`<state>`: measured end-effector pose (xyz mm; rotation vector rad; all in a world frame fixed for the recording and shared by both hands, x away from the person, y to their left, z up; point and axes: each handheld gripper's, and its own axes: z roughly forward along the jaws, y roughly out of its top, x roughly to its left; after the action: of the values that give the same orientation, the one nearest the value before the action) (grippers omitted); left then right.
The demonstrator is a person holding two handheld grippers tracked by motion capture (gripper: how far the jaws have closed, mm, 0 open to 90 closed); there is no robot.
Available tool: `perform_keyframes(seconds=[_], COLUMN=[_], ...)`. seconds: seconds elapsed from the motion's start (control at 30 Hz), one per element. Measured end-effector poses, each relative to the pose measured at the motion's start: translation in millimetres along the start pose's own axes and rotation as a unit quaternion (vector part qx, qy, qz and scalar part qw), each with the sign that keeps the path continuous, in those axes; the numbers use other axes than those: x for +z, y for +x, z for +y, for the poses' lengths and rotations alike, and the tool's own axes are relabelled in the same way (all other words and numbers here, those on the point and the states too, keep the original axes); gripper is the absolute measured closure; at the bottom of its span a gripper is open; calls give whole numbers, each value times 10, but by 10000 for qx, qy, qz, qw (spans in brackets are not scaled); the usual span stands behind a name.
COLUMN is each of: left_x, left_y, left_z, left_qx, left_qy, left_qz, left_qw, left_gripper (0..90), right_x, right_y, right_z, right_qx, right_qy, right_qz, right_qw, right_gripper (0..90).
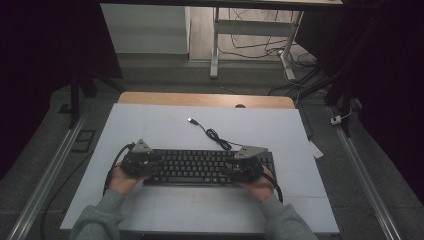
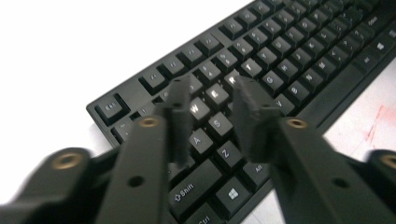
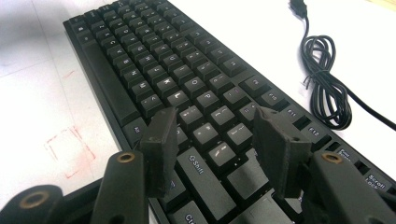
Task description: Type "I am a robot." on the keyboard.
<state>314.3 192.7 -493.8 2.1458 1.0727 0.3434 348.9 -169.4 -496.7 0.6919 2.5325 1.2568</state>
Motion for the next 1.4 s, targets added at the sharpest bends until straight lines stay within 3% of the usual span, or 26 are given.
perform_keyframes(seconds=[0.2, 0.47, 1.17, 1.4], left_x=[37, 134, 221, 240], left_y=[9, 5, 12, -11], left_z=[-26, -65, -102, -108], left_qx=[79, 80, 17, 111], left_qy=[233, 415, 405, 423], left_qz=[-64, -49, 138, 196], left_qw=[9997, 9991, 9991, 9989], left_gripper=[883, 888, 887, 888], right_x=[11, 26, 32, 31], right_y=[-10, -6, -10, -5], right_z=[-11, -15, -19, -16], right_qx=[2, -2, 3, -7], right_qy=[19, 62, 64, 79], right_qz=[2, -14, -13, -26], right_qw=[10000, 10000, 10000, 10000], right_gripper=[506, 506, 506, 506])
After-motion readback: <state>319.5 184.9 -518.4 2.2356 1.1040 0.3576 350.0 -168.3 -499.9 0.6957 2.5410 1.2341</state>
